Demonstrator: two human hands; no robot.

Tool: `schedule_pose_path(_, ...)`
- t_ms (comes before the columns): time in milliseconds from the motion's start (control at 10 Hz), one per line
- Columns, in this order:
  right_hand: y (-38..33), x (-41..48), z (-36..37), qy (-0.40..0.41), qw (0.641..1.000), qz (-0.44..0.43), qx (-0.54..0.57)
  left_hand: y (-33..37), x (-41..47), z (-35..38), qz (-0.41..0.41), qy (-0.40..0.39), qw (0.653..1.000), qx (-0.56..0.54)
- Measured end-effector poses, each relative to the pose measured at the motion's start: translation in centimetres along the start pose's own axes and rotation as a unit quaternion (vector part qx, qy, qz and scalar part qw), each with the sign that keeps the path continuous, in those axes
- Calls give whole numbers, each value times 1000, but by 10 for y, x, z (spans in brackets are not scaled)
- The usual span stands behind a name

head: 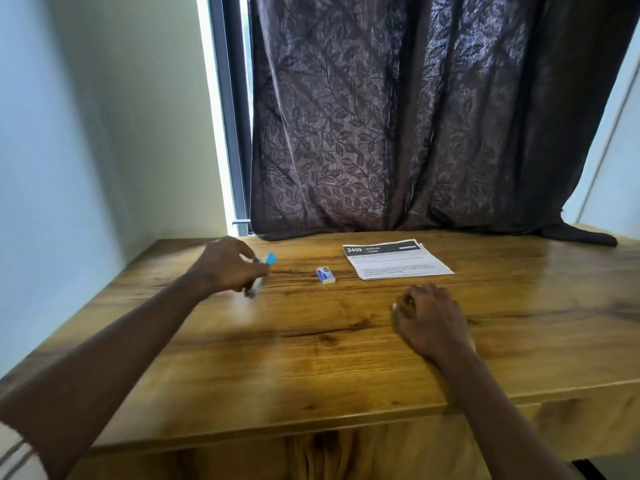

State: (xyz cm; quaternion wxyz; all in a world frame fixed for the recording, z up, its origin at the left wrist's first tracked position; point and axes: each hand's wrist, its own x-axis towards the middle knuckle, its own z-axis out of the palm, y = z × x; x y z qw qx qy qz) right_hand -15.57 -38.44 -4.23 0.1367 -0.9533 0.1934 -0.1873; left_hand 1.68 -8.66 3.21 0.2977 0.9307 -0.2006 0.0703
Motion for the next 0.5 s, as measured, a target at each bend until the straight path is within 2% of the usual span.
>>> schedule_pose_path(100,0,-1,-2,0,1000,-1,0,23,6,25,-41,8,998,-36)
schedule_pose_path(200,-1,-1,-1,-3,1000,-2,-6,31,19,48,-30,35,998,36)
schedule_pose_path(300,-1,0,-1,-6,1000,-3,-15,34,32,66,-11,47,997,56)
schedule_pose_path(400,-1,2,2,-2,1000,-4,-30,28,42,76,-1,1,997,80)
schedule_pose_path(500,0,4,3,11,999,-7,-43,22,41,76,-6,-10,997,77)
